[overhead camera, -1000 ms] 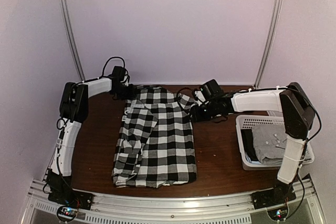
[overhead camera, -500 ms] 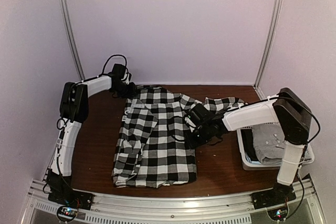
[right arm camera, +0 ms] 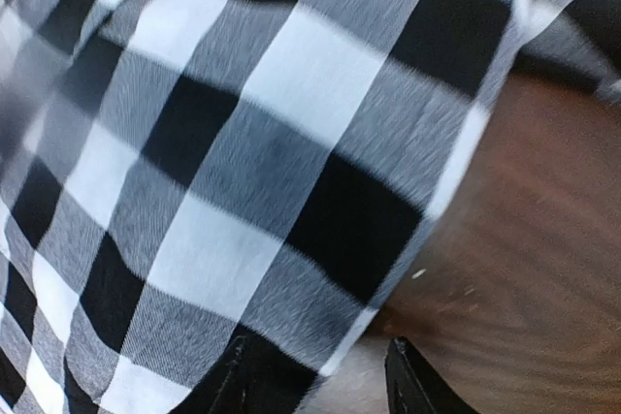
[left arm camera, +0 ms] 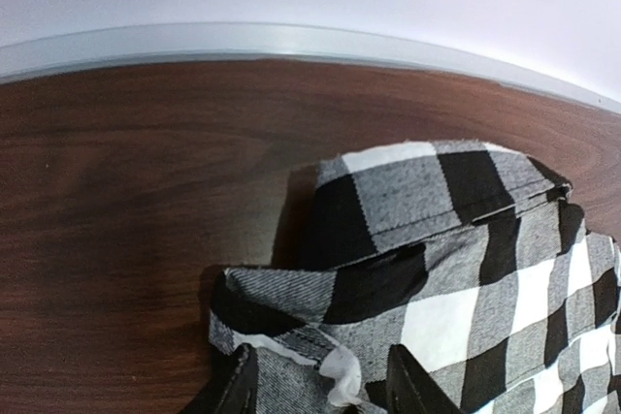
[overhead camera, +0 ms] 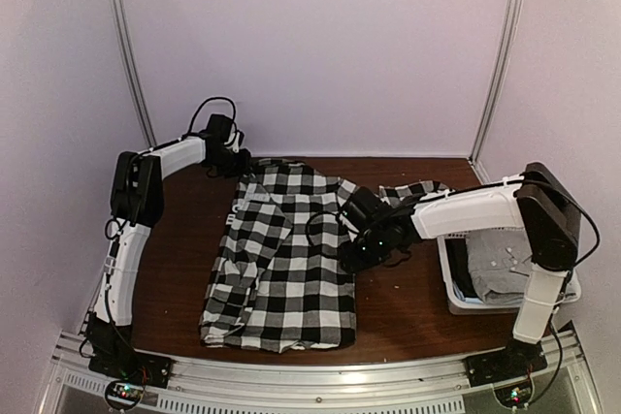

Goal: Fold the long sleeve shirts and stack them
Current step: Adjust the 1/3-folded shirt at the center of the board.

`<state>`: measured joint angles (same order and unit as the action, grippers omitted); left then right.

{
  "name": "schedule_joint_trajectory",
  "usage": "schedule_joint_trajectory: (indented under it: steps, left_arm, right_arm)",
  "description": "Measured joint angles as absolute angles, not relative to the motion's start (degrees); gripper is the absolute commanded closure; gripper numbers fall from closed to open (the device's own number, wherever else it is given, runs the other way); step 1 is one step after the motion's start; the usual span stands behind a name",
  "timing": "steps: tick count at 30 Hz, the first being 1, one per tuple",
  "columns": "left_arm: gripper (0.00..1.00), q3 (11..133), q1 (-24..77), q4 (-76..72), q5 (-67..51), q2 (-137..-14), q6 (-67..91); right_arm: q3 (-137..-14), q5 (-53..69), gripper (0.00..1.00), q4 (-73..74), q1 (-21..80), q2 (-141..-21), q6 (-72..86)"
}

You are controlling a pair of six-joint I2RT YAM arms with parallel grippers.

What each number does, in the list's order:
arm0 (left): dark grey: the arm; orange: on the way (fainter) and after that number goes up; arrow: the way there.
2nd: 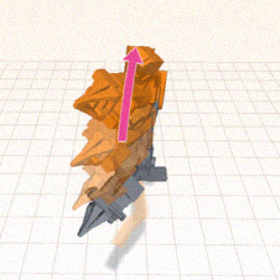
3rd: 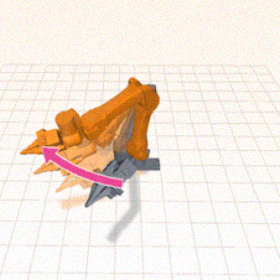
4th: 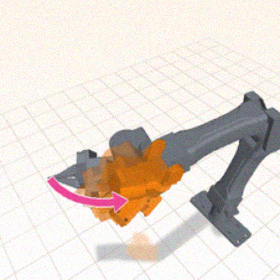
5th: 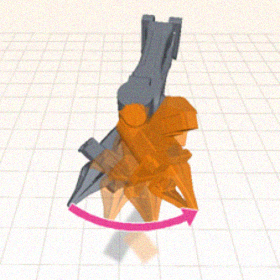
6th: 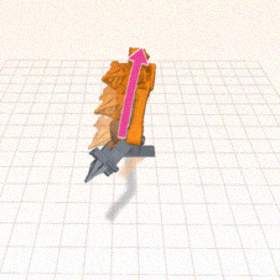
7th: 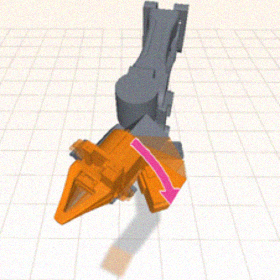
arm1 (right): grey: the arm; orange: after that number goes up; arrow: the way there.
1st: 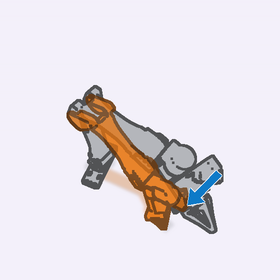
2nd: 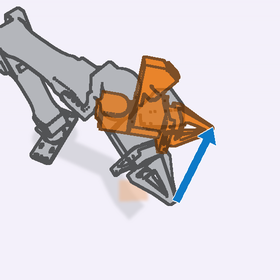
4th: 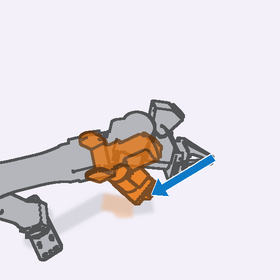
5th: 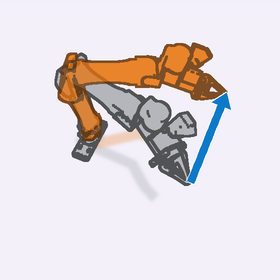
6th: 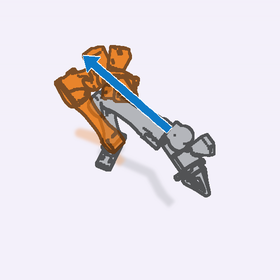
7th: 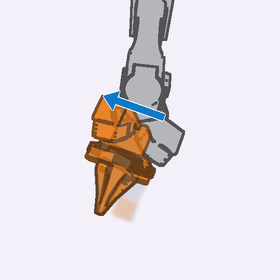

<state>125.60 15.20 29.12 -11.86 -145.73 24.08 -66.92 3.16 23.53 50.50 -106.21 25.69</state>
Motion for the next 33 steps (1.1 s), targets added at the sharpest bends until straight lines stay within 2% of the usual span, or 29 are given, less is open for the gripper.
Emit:
schedule_joint_trajectory:
  steps: [8, 16, 24, 28, 33]
  left_arm:
    - [0.51, 127.52, 15.2, 29.89, -12.27, -144.42, 24.05]
    - [0.51, 124.92, 16.16, 28.86, -14.55, -137.91, 25.02]
    - [0.52, 120.07, 20.86, 25.3, -15.27, -137.73, 29.08]
    - [0.52, 120.01, 21.15, 25.26, -14.92, -139.98, 30.74]
    - [0.52, 120.03, 20.16, 25.5, -13.21, -143.17, 31.88]
  right_arm:
    - [-73.95, 2.66, 0.48, 23.81, 33.65, -101.54, 24.14]
    - [-76.18, 2.57, 0.44, 21.28, 15.29, -103.39, 23.86]
    - [-79.37, 3.6, 0.39, 18.9, 6.55, -110.28, 23.97]
    - [-80.36, 3.62, 0.33, 18.74, 3.81, -112.86, 23.9]
    - [-81.1, 2.83, 0.31, 18.92, 1.91, -114.63, 23.09]
